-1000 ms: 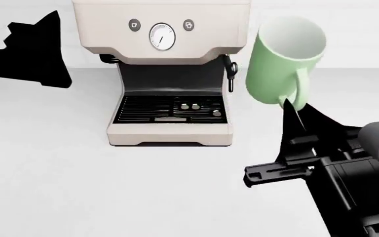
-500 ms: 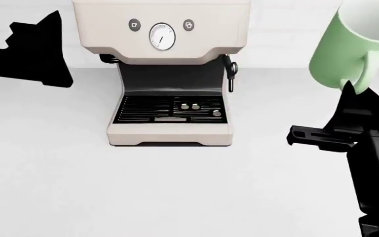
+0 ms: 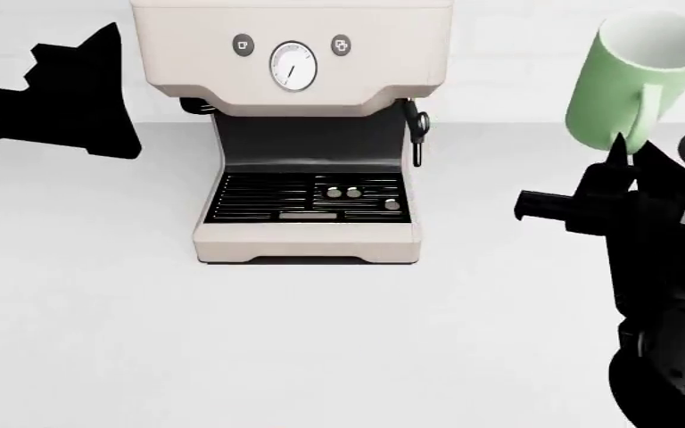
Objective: Pick the mug from under the coffee machine dispenser and place it on the counter.
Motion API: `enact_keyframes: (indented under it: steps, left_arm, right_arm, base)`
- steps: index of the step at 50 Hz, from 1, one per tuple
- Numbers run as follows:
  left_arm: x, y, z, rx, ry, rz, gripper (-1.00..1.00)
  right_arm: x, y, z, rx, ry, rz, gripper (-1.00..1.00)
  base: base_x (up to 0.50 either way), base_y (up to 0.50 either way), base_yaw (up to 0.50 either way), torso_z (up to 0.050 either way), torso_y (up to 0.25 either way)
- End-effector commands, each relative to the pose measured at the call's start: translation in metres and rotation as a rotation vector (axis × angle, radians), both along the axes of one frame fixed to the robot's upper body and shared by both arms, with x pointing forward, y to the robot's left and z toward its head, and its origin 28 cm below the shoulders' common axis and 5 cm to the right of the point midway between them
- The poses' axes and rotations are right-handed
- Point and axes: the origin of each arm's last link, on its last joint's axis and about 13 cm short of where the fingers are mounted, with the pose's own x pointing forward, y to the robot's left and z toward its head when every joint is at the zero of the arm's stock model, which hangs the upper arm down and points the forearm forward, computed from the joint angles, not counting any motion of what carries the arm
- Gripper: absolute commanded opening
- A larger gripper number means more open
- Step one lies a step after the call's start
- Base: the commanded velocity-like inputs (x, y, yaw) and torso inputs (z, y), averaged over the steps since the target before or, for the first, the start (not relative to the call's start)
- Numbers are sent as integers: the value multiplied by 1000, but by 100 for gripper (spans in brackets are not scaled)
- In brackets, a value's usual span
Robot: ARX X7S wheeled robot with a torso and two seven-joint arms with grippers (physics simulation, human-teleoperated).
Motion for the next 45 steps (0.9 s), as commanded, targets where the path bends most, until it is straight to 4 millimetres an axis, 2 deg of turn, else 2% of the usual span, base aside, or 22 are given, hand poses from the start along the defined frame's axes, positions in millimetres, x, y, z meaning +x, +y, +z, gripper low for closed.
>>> enact_keyframes:
  steps: [1,17,45]
  left_arm:
    - [2,0,-2,-1,5,0,100]
    - [4,1,-4,2,8,6,100]
    - [9,2,-8,-4,19,8,100]
  right_arm:
    - [28,6,-1,-40,55,25,-100]
    - [57,5,-20,9,121,29,-100]
    - [94,10,-52,59,234,60,-100]
  base:
    - [0,0,0,0,0]
    - [0,0,0,0,0]
    - [0,0,0,0,0]
